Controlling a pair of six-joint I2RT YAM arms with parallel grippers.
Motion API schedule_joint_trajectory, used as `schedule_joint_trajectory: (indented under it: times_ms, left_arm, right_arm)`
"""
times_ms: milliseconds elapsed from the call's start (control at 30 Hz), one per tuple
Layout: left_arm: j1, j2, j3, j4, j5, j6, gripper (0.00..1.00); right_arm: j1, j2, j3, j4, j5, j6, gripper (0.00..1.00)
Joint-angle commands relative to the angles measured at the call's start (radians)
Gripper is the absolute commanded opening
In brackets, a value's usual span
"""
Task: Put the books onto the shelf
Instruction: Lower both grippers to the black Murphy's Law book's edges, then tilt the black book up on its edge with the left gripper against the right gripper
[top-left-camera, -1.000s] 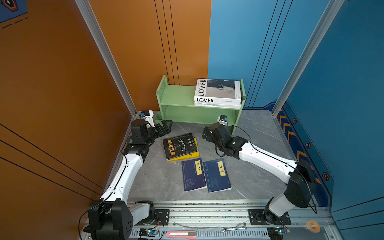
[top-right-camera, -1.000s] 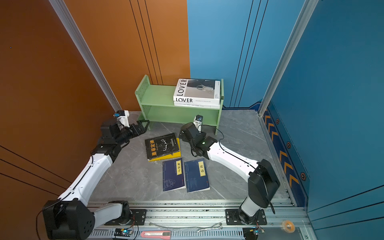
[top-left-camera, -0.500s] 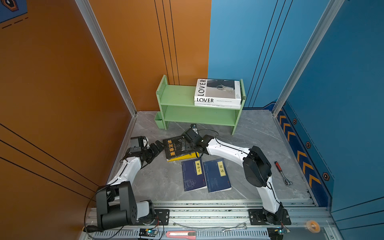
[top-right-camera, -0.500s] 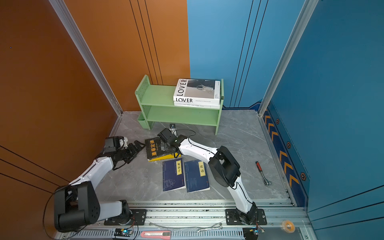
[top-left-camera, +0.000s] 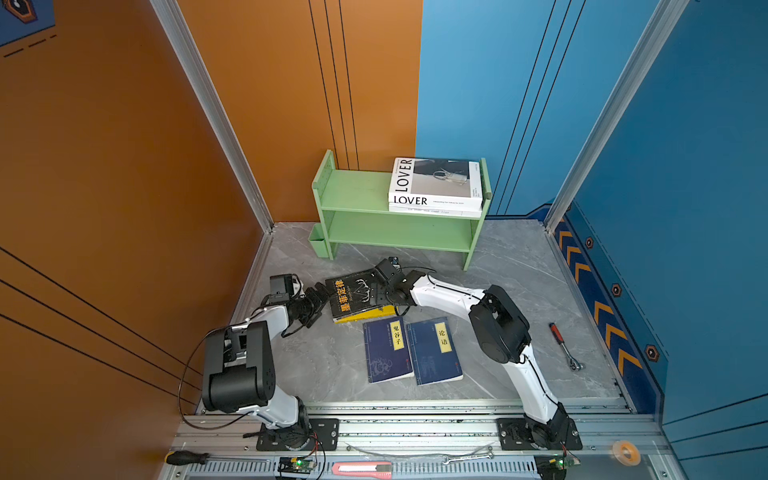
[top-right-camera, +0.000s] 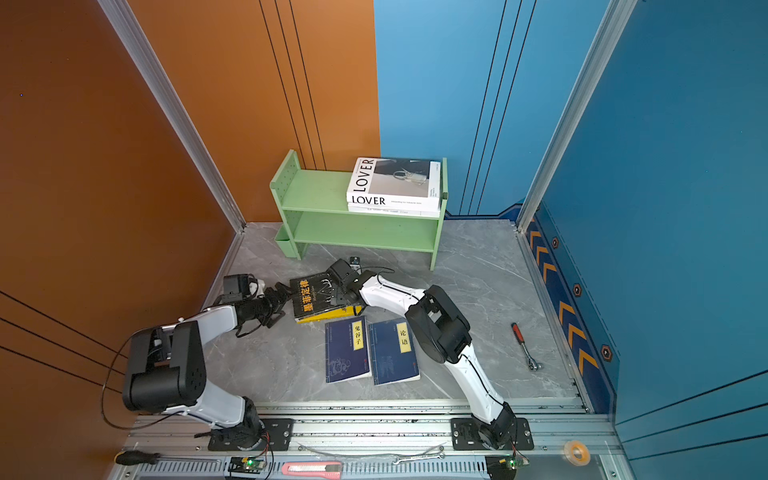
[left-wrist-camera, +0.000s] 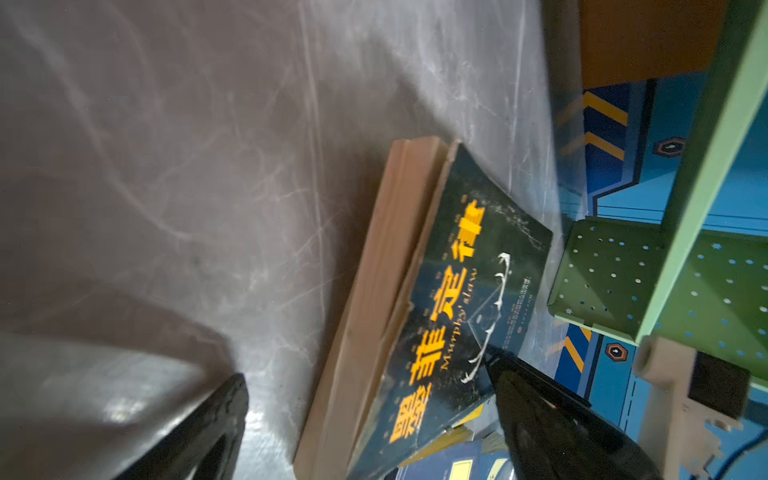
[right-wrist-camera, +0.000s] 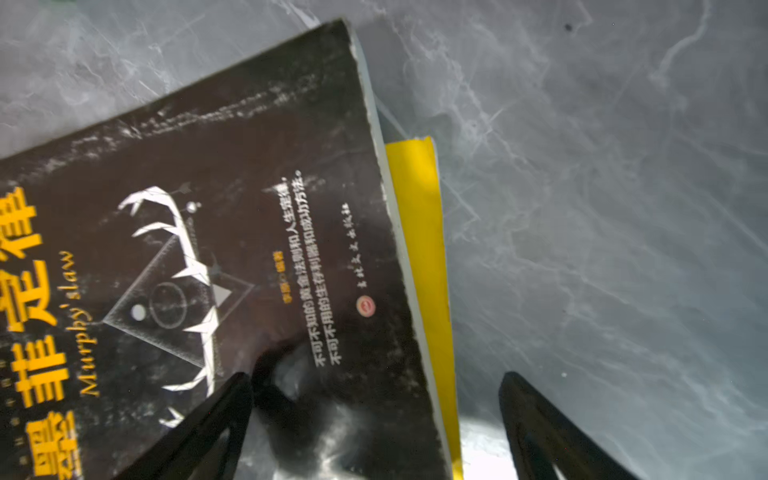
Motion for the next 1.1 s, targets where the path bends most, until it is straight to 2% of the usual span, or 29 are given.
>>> schedule_joint_trajectory:
  times_ms: [0,333,633,833,1067]
  left_arm:
    - [-0.018,0.041,0.025,0.035,0.005,-0.023,0.94]
    - [-0.066,0.093,0.059,0.094,0.049,-0.049,0.92]
    - [-0.105,0.008,0.104,0.108,0.081,-0.067,0.88]
    - [-0.155,-0.058,0.148,-0.014,0.038,-0.024,0.88]
    - [-0.198,-0.095,0.217,-0.237,-0.055,0.072,0.90]
  right_arm:
    - [-0.004,0.019,0.016,0.001,-0.033,0.027,0.94]
    - [-0.002,0.059,0.073,0.001,-0.107,0.021,0.90]
    - [-0.006,0.048,0.094,-0.009,-0.119,0.003,0.90]
    - [-0.014,0.044,0.105,-0.014,-0.124,-0.003,0.90]
    - [-0.021,0.044,0.110,-0.014,-0.134,-0.008,0.91]
